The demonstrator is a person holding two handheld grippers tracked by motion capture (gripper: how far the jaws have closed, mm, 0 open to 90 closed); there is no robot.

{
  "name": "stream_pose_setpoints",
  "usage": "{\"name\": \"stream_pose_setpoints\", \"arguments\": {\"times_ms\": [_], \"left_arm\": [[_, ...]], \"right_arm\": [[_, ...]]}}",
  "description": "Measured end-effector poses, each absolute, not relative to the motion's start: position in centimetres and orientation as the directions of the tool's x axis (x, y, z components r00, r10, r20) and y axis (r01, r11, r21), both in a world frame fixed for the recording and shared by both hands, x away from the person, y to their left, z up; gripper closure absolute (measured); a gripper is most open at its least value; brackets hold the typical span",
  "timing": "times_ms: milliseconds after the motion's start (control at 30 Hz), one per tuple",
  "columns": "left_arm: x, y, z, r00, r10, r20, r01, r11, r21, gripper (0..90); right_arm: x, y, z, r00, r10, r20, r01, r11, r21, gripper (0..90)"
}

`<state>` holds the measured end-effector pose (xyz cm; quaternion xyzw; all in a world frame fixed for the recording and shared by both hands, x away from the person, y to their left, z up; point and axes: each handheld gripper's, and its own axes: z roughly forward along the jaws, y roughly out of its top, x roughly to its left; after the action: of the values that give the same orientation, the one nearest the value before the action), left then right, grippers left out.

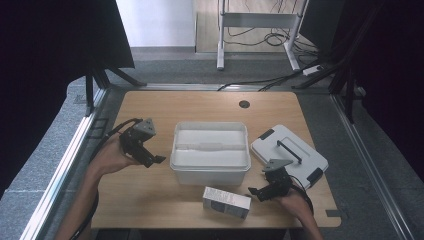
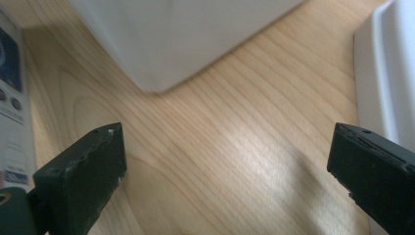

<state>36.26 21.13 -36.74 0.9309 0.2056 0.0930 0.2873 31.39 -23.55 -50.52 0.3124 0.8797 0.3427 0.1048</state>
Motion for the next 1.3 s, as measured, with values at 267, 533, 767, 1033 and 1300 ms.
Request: {"name": "stream_pose_setpoints", "arguments": {"times_ms": [267, 533, 767, 1033, 1300], "left_arm": [[37.3, 19.0, -34.8, 0.931, 0.353, 0.097, 0.247, -0.801, 0.545, 6.2], [38.3, 15.6, -33.7, 0.957, 0.26, 0.129, 0.161, -0.846, 0.508, 14.1], [39.1, 12.8, -33.9, 0.974, 0.195, 0.116, 0.118, -0.872, 0.475, 20.4], [40.0, 9.3, -33.9, 0.984, 0.139, 0.108, 0.08, -0.9, 0.428, 26.8], [41.2, 5.6, -35.0, 0.994, 0.064, 0.089, 0.028, -0.933, 0.359, 46.9]], "right_arm": [[31.1, -23.6, -51.6, -0.773, 0.634, 0.01, 0.479, 0.574, 0.664, 0.0], [30.9, -23.6, -51.9, -0.763, 0.646, 0.003, 0.468, 0.55, 0.692, 0.0], [30.8, -23.6, -51.9, -0.76, 0.65, 0.003, 0.471, 0.547, 0.692, 0.0], [30.8, -23.6, -51.9, -0.757, 0.653, 0.003, 0.473, 0.546, 0.691, 0.0], [30.7, -23.6, -51.9, -0.754, 0.657, 0.003, 0.475, 0.542, 0.693, 0.0]]}}
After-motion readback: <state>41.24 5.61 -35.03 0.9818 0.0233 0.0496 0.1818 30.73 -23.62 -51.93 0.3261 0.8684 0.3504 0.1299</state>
